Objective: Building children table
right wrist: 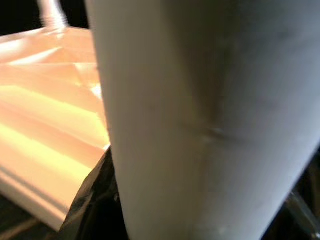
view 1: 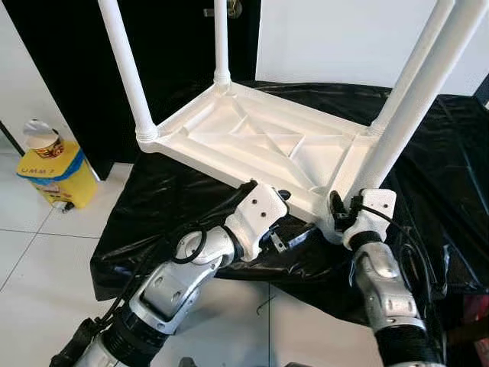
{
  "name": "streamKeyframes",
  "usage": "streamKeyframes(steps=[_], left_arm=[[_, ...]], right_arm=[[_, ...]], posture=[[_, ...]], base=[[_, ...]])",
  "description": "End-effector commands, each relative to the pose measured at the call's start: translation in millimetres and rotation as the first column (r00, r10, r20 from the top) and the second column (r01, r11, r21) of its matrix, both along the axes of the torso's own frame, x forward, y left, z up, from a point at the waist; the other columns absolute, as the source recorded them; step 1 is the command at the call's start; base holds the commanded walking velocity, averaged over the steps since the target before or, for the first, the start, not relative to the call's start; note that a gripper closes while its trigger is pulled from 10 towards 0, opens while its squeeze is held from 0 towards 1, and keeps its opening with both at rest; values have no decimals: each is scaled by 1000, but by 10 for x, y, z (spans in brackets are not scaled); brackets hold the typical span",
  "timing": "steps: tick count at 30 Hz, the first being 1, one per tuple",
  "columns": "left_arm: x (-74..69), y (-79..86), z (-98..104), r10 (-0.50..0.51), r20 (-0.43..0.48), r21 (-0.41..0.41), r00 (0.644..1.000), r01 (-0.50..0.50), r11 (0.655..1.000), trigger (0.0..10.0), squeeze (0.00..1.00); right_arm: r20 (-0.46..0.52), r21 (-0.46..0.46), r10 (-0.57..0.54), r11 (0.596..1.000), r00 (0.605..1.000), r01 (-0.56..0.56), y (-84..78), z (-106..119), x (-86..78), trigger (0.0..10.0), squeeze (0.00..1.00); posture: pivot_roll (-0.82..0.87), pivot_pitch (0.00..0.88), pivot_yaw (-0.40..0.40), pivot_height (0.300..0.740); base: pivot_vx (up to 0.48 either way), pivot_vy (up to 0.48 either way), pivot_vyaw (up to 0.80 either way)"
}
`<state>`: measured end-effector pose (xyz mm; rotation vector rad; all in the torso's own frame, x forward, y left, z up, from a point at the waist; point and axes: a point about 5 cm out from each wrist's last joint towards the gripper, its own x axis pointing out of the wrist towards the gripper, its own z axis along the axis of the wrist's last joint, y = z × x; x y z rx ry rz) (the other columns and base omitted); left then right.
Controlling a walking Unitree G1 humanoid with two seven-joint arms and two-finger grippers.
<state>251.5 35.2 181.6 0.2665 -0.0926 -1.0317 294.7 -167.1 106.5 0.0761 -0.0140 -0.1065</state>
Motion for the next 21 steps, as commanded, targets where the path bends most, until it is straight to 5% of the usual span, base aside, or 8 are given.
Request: streamKeyframes(steps=[1,9,17,18,21], left_arm=[[-15,-3,7,-13,2,6,1000,13,1000,10000,0],[-5,-16,5,-5,20,19,1000,4,1000,10000,0],[14,0,14,39,54,24,998,-40,999,10000,0],[11,0,11,40,53,25,998,-42,999,10000,0],[6,1,8,41,52,26,998,-43,999,10000,0]], right_arm=[[-96,36,-21,999,995,25,79,-178,-74,10000,0],[-85,47,-29,998,996,33,75,-144,-76,10000,0],[38,15,18,1000,999,-18,139,71,-100,10000,0],[49,18,23,1000,999,-24,140,92,-102,10000,1000],[68,15,40,999,997,-41,137,121,-109,10000,1000]], posture=[[22,25,-79,740],[20,23,-79,740],[26,24,-89,740],[28,24,-90,740],[29,23,-91,740]], base=[[0,0,0],[0,0,0],[0,0,0],[0,0,0],[0,0,0]])
